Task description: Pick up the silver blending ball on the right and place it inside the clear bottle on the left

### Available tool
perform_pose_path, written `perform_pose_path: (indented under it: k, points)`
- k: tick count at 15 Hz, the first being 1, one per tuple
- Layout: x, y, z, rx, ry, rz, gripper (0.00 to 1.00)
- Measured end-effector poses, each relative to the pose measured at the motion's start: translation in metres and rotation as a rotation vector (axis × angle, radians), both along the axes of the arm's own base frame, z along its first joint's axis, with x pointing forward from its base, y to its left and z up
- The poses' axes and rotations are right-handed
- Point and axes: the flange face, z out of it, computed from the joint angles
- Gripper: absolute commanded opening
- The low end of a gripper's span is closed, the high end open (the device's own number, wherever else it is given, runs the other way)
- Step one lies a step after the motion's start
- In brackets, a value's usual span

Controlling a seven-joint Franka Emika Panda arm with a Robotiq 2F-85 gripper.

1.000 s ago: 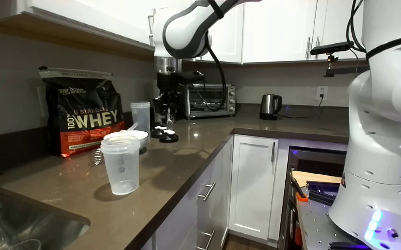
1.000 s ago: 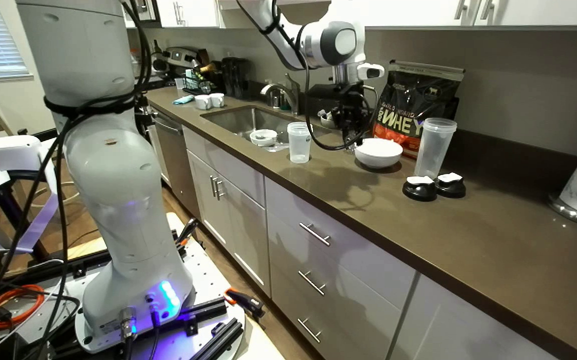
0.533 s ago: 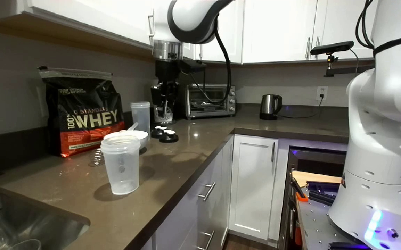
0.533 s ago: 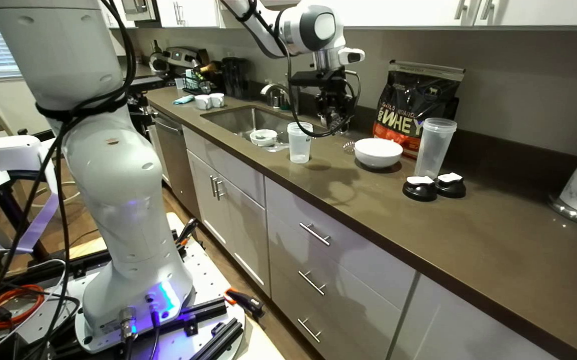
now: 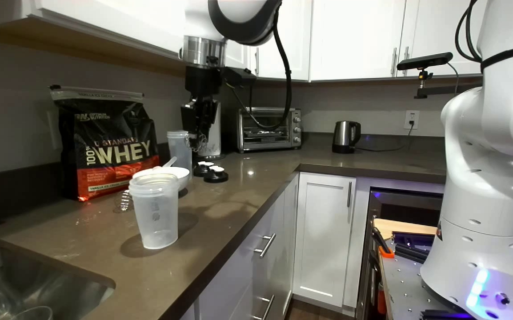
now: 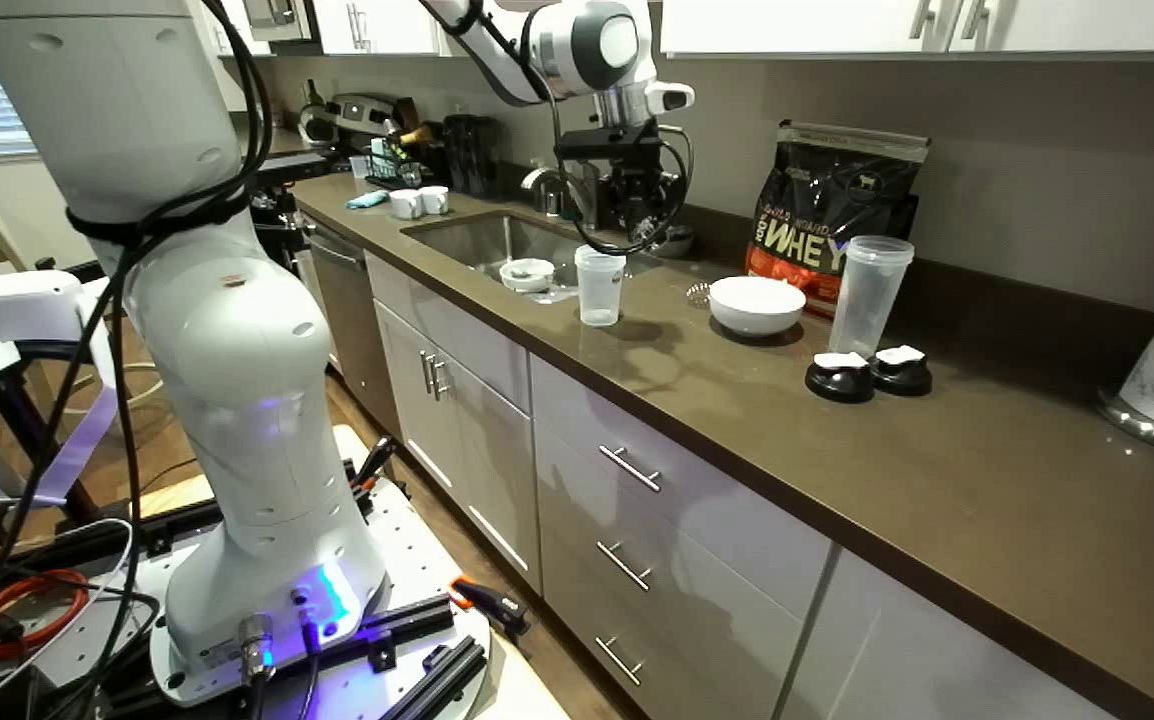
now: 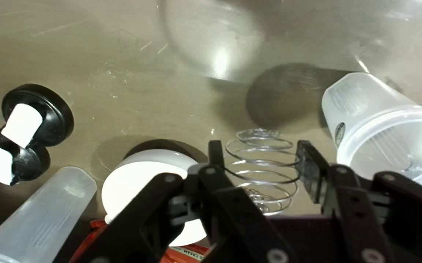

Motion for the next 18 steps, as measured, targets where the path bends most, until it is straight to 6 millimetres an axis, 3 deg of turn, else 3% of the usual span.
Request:
perform_pose_path:
  k: [10,12,13,14,18]
  points:
    - [-0.01,0.049,0.011,-0.005,-0.015,0.141,0.61]
    - [-0.013,0.059,0.011,-0.001,-0.014,0.166,0.66]
    - [-0.013,0.062,0.011,-0.001,-0.013,0.176,0.76]
    - [-0.014,0.064,0.011,-0.001,-0.013,0.182,0.69]
    - [-0.01,0.053,0.007,-0.001,-0.005,0.162,0.97]
